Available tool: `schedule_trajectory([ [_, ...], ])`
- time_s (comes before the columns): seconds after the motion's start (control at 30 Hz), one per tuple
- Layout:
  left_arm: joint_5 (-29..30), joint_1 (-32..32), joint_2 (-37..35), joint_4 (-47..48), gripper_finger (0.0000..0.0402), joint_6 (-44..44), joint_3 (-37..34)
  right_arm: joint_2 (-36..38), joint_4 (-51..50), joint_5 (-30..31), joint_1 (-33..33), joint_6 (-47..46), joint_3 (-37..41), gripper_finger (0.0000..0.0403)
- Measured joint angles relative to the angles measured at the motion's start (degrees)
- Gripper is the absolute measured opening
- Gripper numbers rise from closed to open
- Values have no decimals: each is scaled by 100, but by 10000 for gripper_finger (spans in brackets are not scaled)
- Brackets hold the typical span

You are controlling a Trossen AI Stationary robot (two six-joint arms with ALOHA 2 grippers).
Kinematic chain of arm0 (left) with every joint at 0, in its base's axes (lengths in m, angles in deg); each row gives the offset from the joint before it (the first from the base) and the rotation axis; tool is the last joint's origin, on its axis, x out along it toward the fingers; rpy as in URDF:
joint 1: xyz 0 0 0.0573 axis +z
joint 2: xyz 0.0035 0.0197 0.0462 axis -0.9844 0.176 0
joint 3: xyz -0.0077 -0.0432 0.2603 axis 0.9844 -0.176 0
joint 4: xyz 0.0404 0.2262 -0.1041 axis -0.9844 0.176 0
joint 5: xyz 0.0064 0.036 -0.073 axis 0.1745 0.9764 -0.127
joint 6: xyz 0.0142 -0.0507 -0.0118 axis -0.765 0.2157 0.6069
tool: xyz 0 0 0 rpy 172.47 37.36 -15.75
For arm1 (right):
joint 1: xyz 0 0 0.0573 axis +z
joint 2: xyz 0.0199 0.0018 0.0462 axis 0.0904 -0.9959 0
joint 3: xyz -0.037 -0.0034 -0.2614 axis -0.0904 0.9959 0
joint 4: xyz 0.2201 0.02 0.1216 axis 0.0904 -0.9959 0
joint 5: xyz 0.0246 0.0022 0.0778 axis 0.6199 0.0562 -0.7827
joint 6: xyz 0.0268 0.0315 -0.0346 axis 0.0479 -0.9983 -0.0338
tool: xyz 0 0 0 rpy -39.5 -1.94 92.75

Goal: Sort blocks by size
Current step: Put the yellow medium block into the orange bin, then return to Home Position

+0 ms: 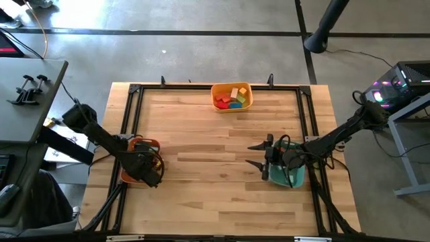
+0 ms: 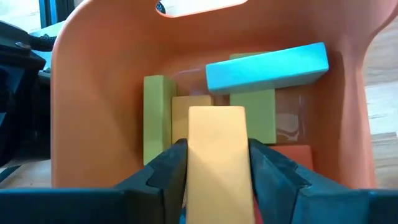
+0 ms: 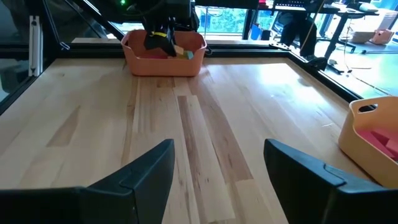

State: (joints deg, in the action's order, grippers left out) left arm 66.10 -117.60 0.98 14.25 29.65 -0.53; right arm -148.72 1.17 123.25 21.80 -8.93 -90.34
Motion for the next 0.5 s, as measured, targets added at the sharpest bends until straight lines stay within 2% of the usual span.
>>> schedule_trajectory([
  [0.23, 133, 0, 0, 23, 195, 140, 0, 0, -11, 2, 0, 1, 0, 245],
  [0.5, 536, -22, 0, 18, 202, 334, 0, 0, -13, 2, 0, 27, 0, 245],
])
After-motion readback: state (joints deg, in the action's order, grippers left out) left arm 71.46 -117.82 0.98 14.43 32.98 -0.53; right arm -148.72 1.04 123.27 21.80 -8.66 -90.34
